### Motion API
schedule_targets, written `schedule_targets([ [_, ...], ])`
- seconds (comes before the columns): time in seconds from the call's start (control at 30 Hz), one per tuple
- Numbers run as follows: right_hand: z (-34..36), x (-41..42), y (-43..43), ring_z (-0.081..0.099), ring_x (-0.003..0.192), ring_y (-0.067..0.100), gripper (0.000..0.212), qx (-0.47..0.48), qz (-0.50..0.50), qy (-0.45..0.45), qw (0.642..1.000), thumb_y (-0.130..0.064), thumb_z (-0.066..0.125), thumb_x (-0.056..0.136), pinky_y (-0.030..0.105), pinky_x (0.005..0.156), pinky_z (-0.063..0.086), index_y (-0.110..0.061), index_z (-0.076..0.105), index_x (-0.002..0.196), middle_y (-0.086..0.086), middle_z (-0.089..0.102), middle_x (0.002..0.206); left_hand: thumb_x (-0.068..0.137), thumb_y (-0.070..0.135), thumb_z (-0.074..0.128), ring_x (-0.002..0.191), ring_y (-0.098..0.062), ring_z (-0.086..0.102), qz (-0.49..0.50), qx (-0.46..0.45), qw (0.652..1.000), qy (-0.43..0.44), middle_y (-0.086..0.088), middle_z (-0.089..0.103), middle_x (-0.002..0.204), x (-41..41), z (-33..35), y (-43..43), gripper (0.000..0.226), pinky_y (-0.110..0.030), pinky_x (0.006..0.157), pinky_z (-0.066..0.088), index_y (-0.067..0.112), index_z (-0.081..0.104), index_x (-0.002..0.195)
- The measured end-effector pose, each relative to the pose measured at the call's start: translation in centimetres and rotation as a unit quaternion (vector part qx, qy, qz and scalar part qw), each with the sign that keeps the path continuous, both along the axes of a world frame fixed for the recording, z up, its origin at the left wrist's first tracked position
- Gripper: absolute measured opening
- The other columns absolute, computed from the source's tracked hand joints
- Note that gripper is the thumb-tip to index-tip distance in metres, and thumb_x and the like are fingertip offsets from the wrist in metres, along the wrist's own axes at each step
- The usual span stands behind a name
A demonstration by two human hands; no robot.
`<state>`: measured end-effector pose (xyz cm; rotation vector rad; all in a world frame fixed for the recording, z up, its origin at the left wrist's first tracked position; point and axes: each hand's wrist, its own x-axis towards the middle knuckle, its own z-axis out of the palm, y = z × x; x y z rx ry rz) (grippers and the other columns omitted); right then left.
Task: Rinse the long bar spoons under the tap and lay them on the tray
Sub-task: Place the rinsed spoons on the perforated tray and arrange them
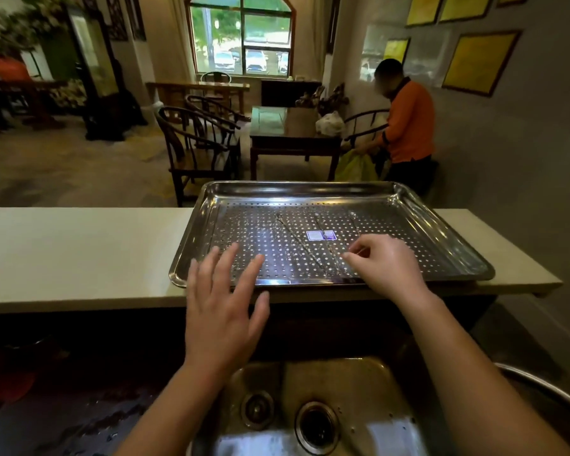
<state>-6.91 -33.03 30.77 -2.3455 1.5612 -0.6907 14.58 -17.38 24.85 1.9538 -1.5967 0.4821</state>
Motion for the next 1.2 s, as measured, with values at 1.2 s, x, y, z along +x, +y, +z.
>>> schedule_targets([
  [1.2, -2.2, 9.0, -5.1, 0.077, 0.073, 0.027, 0.012, 0.199, 0.065, 0.099, 0.973, -0.017, 0.078, 0.072, 0.038, 0.073, 0.064, -0.005, 0.079, 0.073, 0.012, 0.077, 0.073, 0.083, 0.046, 0.046, 0.090, -0.027, 0.059, 0.069, 0.289, 0.950, 0.093, -0.007, 0.062, 0.107, 0.5, 2.3, -13.3, 0.036, -0.034, 0.071, 0.048, 0.018, 0.062, 0.099],
])
